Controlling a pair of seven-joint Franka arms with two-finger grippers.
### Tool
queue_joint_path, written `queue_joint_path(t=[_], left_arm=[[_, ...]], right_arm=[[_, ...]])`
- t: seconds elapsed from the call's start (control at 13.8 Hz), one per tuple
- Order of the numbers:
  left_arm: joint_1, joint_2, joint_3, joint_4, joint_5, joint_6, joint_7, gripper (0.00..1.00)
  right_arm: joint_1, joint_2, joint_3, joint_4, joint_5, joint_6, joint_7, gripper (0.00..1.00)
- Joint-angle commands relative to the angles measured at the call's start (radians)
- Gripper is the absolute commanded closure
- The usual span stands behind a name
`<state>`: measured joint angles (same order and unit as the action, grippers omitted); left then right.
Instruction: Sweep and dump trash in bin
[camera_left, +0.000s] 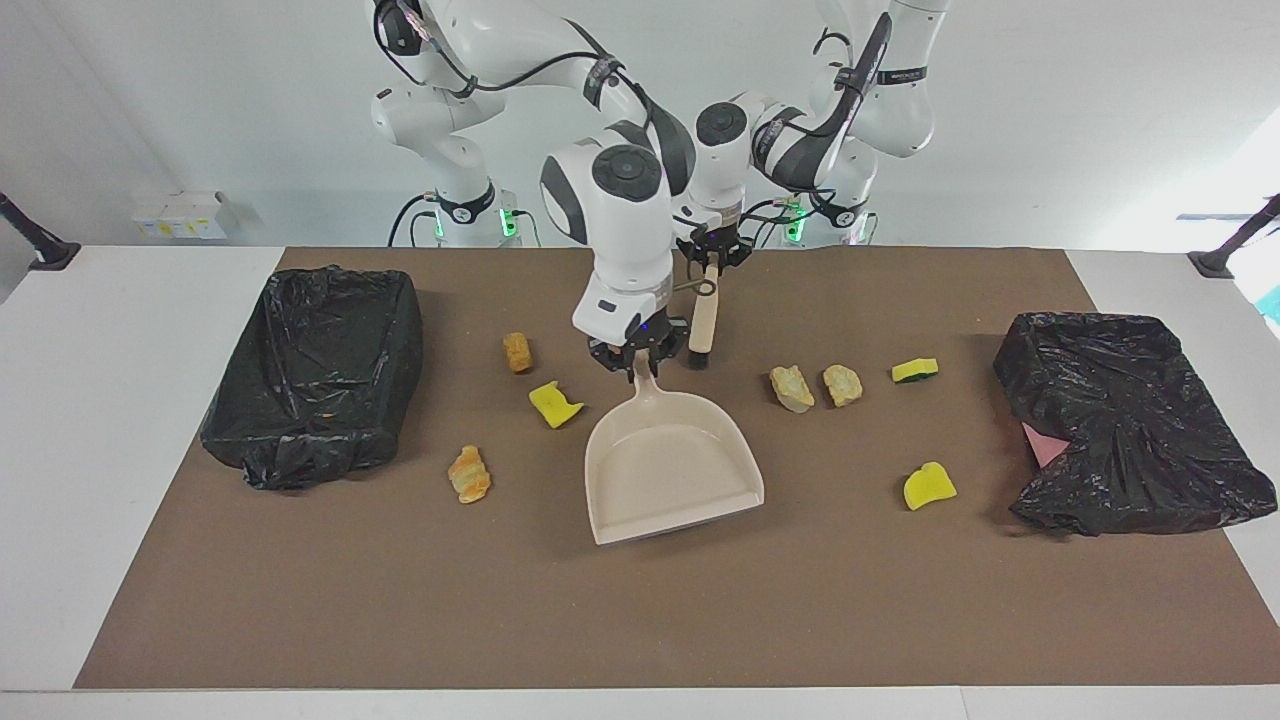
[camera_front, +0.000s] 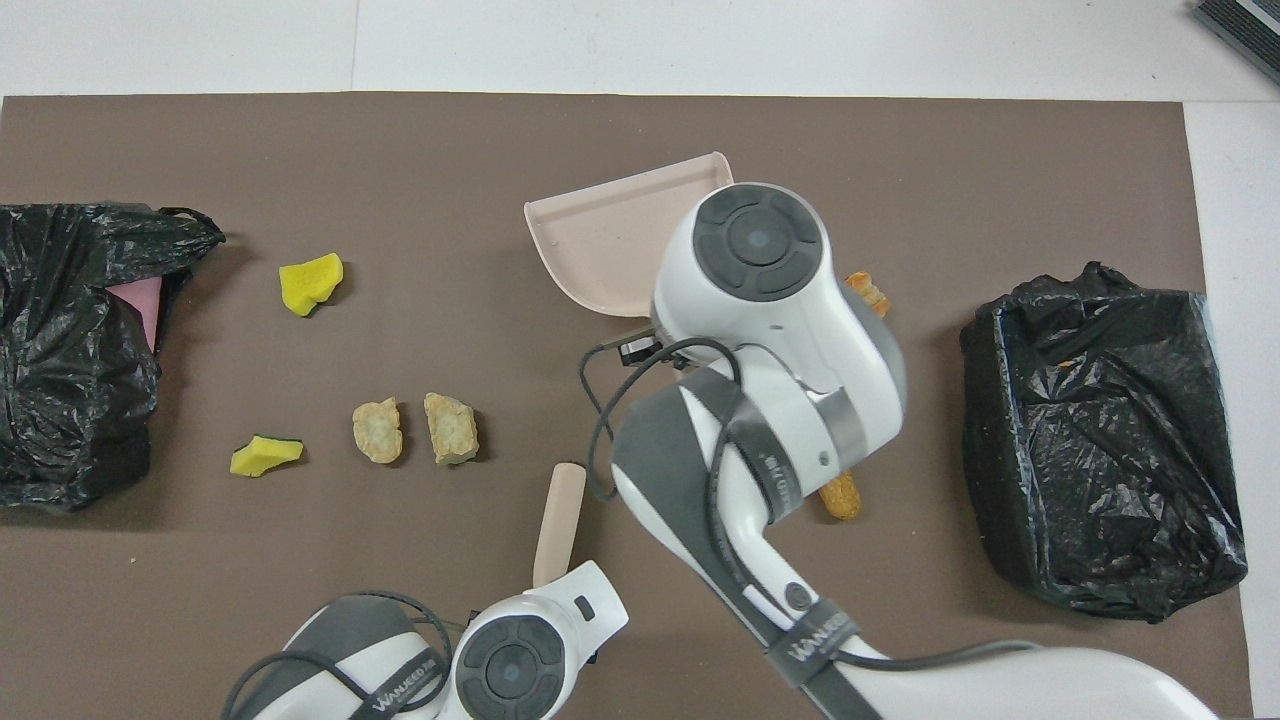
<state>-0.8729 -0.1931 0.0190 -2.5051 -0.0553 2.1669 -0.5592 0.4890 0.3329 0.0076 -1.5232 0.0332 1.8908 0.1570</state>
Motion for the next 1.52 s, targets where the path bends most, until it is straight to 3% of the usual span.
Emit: queue_joint_path(t=[0.0, 0.29, 0.72, 1.08, 1.45], left_arm=[[0.096, -0.022, -0.005, 0.02, 0.026, -0.031, 0.027, 1.0], [0.26, -0.022, -0.005, 0.091, 0.034, -0.079, 0.025, 1.0], [0.481, -0.055, 0.001, 0.144, 0.087, -0.237, 0.01, 1.0], [0.613, -0.074, 0.001, 0.147, 0.294, -0.337, -0.021, 1.0], [0.833, -0.117, 0.004, 0.074, 0.312, -0.348, 0.02, 1.0]], right_arm=[[-0.061, -0.049, 0.011, -0.02, -0.001, -0.05, -0.276, 1.0], [-0.081, -0.063, 0.008, -0.025, -0.015, -0.147, -0.607, 1.0], [-0.13, -0.043, 0.009, -0.034, -0.114, -0.171, -1.061, 1.0], [-0.128, -0.024, 0.008, -0.049, -0.148, -0.162, -1.22, 1.0], [-0.127, -0.034, 0.008, -0.091, -0.165, -0.136, -1.33, 1.0]])
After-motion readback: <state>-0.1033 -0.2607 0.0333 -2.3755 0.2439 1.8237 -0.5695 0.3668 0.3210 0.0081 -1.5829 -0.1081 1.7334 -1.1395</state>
